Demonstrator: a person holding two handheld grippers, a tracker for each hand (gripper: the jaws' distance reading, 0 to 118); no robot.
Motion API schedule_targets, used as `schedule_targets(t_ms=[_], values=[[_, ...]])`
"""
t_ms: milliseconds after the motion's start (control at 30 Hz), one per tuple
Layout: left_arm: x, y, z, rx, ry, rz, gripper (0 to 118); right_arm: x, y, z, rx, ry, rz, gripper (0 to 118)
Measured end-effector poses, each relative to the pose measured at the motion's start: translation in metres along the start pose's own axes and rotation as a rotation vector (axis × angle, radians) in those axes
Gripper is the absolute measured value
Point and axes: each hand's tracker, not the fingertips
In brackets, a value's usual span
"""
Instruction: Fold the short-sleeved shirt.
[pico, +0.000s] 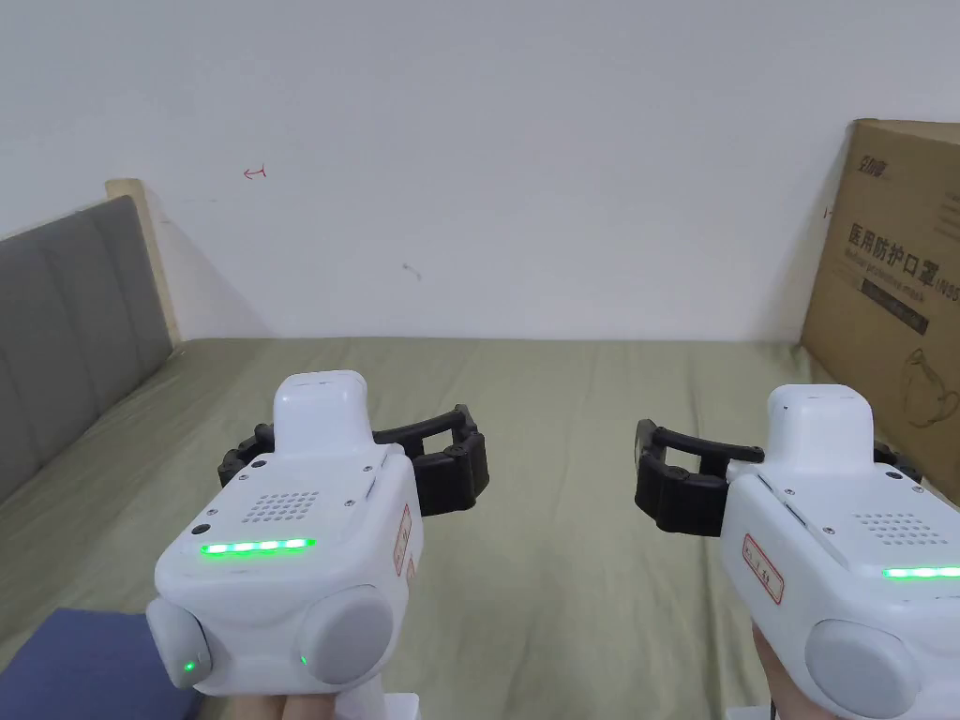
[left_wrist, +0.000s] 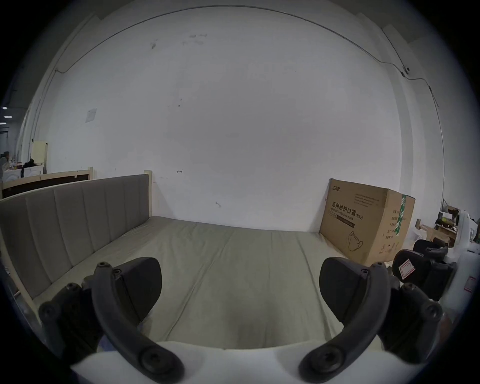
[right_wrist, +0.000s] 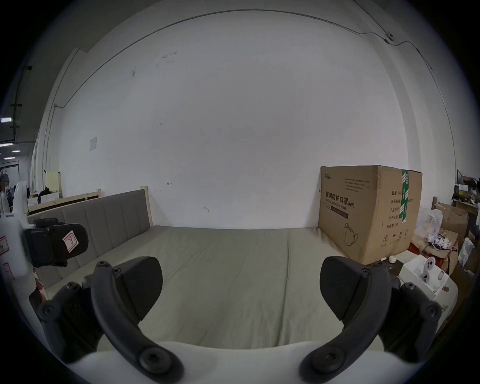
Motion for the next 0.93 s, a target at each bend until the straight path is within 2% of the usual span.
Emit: schedule_targets(t_ms=[500,933], values=[[0.0009,-0.0017,-0.0076,-0.022,0.03,-0.014,118,0.0025,0.0007,0.0056,0.009,-0.003,-0.029,118],[0.004,0.0,-0.0065,-0.033,-0.02,0.016,118,0.0038,-0.0058,0.0025,-0.023,-0.009,-0.027,118]])
